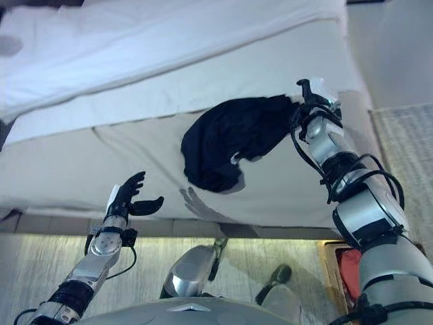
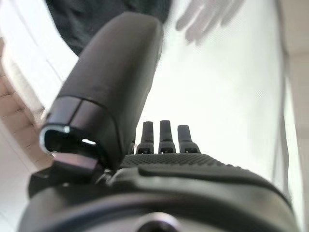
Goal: Pick up the clothes from the bed and place them into the basket
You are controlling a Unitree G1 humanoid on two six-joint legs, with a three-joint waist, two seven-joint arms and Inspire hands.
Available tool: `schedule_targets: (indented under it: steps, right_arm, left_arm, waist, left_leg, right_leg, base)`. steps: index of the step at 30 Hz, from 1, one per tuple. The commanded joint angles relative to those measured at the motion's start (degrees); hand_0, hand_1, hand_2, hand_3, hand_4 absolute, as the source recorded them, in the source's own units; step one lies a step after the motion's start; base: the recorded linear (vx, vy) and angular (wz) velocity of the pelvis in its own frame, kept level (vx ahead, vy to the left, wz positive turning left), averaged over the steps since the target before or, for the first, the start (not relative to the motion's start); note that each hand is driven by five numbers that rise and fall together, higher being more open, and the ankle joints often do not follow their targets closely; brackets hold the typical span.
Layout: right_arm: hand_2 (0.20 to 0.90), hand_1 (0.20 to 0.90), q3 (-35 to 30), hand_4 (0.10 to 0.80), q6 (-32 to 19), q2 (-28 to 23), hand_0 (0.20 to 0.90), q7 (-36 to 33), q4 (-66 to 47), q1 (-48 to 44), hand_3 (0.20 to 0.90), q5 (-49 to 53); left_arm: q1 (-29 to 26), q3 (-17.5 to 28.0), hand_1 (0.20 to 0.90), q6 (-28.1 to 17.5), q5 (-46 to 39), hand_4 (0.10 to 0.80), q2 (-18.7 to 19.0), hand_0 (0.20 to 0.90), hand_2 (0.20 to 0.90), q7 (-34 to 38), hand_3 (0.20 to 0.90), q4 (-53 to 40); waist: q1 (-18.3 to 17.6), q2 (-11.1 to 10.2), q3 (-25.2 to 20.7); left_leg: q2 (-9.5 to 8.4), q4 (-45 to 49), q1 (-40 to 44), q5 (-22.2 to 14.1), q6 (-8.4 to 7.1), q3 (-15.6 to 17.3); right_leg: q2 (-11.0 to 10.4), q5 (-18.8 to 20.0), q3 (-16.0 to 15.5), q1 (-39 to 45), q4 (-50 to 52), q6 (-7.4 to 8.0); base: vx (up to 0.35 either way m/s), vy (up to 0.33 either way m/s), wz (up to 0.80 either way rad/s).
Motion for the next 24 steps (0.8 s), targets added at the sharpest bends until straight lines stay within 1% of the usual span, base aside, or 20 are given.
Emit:
schedule_targets:
  steps: [1, 4, 5, 7, 8, 9, 11, 15, 17, 18, 19, 22, 24]
  right_arm:
    - [0.9, 0.9, 5.12, 0.8, -2.66, -0.81, 0.9, -4.08, -0.77, -11.07, 0.9, -4.31]
    - [0.9, 0.9, 6.2, 0.8, -2.26, 0.48, 0.9, -4.25, 2.01, -13.79, 0.9, -5.01]
    - [0.9, 0.9, 6.58, 0.8, -2.36, 0.81, 0.9, -4.43, 2.94, -14.44, 0.9, -4.71]
    - [0.9, 0.9, 6.81, 0.8, -2.15, 1.84, 0.9, -5.13, 4.3, -15.52, 0.9, -4.4]
    - [0.9, 0.9, 6.87, 0.8, -1.71, 2.49, 0.9, -5.79, 5.32, -16.42, 0.9, -3.13]
    - [0.9, 0.9, 6.83, 0.8, -1.65, 2.54, 0.9, -5.8, 5.38, -16.51, 0.9, -3.11]
    - [0.9, 0.9, 6.5, 0.8, -1.02, 3.26, 0.9, -6.65, 7.67, -17.81, 0.9, -2.37]
    - [0.9, 0.9, 7.11, 0.8, -1.06, 3.28, 0.9, -6.76, 10.35, -19.95, 0.9, -3.03]
    - [0.9, 0.9, 8.52, 0.8, -0.83, 3.08, 0.9, -6.88, 13.06, -22.34, 0.9, -1.6]
    - [0.9, 0.9, 8.67, 0.8, -0.85, 3.04, 0.9, -6.9, 13.3, -22.59, 0.9, -1.27]
    - [0.9, 0.9, 9.19, 0.8, -1.2, 2.89, 0.9, -6.95, 14.72, -23.74, 0.9, -0.61]
    - [0.9, 0.9, 10.08, 0.8, -1.06, 2.76, 0.9, -6.25, 16.14, -25.12, 0.9, -1.94]
    - [0.9, 0.9, 11.07, 0.8, -0.68, 2.33, 0.9, -5.45, 16.79, -26.1, 0.9, -2.03]
  left_arm:
    - [-4.24, 0.17, 0.9, -7.52, 10.82, 0.8, 6.13, 0.9, 0.9, 8.87, 0.9, -5.95]
    - [-6.0, -1.22, 0.9, -8.12, 14.29, 0.8, 8.95, 0.9, 0.9, 12.78, 0.9, -8.33]
    - [-6.49, -1.58, 0.9, -8.18, 14.25, 0.8, 9.48, 0.9, 0.9, 13.39, 0.9, -8.98]
    - [-6.92, -2.02, 0.9, -8.54, 12.75, 0.8, 9.79, 0.9, 0.9, 14.14, 0.9, -9.97]
    - [-6.88, -2.31, 0.9, -9.12, 11.39, 0.8, 9.46, 0.9, 0.9, 14.9, 0.9, -10.53]
    - [-6.89, -2.31, 0.9, -9.18, 11.31, 0.8, 9.46, 0.9, 0.9, 14.92, 0.9, -10.58]
    - [-6.56, -2.81, 0.9, -11.14, 11.02, 0.8, 9.46, 0.9, 0.9, 16.04, 0.9, -12.31]
    - [-6.7, -3.72, 0.9, -12.35, 9.79, 0.8, 9.77, 0.9, 0.9, 16.23, 0.9, -14.58]
    - [-6.98, -4.87, 0.9, -13.34, 9.17, 0.8, 9.61, 0.9, 0.9, 16.46, 0.9, -16.5]
    - [-7.03, -4.99, 0.9, -13.43, 9.02, 0.8, 9.62, 0.9, 0.9, 16.54, 0.9, -16.63]
    - [-7.12, -5.62, 0.9, -13.41, 8.33, 0.8, 9.63, 0.9, 0.9, 17.05, 0.9, -17.57]
    - [-6.87, -6.07, 0.9, -14.13, 6.84, 0.8, 9.75, 0.9, 0.9, 17.1, 0.9, -18.01]
    - [-6.47, -6.52, 0.9, -14.91, 6.63, 0.8, 9.68, 0.9, 0.9, 17.09, 0.9, -18.55]
  waist:
    - [2.08, -1.2, 1.08]
    - [3.37, -0.79, 3.25]
    - [3.65, -0.62, 4.08]
    - [4.21, -0.33, 5.44]
    - [4.59, -0.11, 6.0]
    - [4.63, -0.15, 6.0]
    - [5.32, 0.55, 6.0]
    - [5.87, 1.42, 6.0]
    - [6.41, 2.22, 6.0]
    - [6.45, 2.29, 6.0]
    - [6.7, 2.74, 6.0]
    - [7.07, 3.3, 6.0]
    - [7.29, 3.62, 6.0]
  left_leg:
    - [-0.94, 11.02, -4.68, -8.58, 1.57, -0.58]
    - [-2.42, 15.39, -8.47, -10.17, 2.62, -1.2]
    - [-2.87, 16.8, -9.65, -10.65, 2.96, -1.37]
    - [-3.69, 18.98, -11.53, -11.45, 3.61, -1.5]
    - [-4.24, 20.89, -13.44, -12.2, 4.04, -1.72]
    - [-4.31, 21.16, -13.75, -12.31, 4.07, -1.71]
    - [-5.04, 24.59, -17.93, -13.44, 4.51, -2.29]
    - [-5.87, 27.82, -22.02, -14.26, 4.95, -2.44]
    - [-6.91, 31.07, -26.01, -15.12, 5.62, -2.66]
    - [-6.97, 31.38, -26.41, -15.19, 5.68, -2.63]
    - [-7.33, 33.11, -28.55, -15.54, 6.07, -2.65]
    - [-7.84, 36.07, -31.66, -16.21, 6.64, -2.27]
    - [-8.32, 39.14, -34.49, -16.83, 6.75, -2.51]
  right_leg:
    - [-2.92, -6.07, 0.6, 2.89, 9.66, -2.5]
    - [-4.68, -6.68, 0.51, -0.66, 14.69, -2.43]
    - [-5.25, -6.73, 0.59, -2.01, 16.59, -2.34]
    - [-6.24, -6.92, 0.78, -4.43, 19.8, -2.05]
    - [-6.5, -7.82, 0.9, -6.44, 21.91, -2.19]
    - [-6.56, -7.94, 0.96, -6.78, 22.23, -2.2]
    - [-6.22, -9.78, 1.29, -10.85, 25.48, -3.03]
    - [-6.54, -10.35, 1.87, -15.47, 30.16, -3.35]
    - [-6.82, -10.42, 2.18, -19.62, 34.0, -3.6]
    - [-6.85, -10.56, 2.27, -20.07, 34.44, -3.62]
    - [-6.88, -11.21, 2.33, -22.51, 36.97, -3.87]
    - [-7.28, -12.15, 2.7, -26.06, 40.75, -4.22]
    - [-7.07, -13.18, 2.93, -28.99, 43.47, -4.76]
  base:
    - [-0.001, 0.06, 0.18]
    - [-0.048, 0.068, 0.19]
    - [-0.058, 0.089, 0.22]
    - [-0.058, 0.111, 0.22]
    - [-0.039, 0.102, 0.19]
    - [-0.051, 0.112, 0.17]
    - [-0.06, 0.114, 0.13]
    - [-0.044, 0.095, 0.16]
    - [-0.089, 0.097, 0.11]
    - [-0.104, 0.11, 0.14]
    - [-0.086, 0.1, 0.12]
    - [-0.067, 0.101, 0.1]
    - [-0.059, 0.065, 0.11]
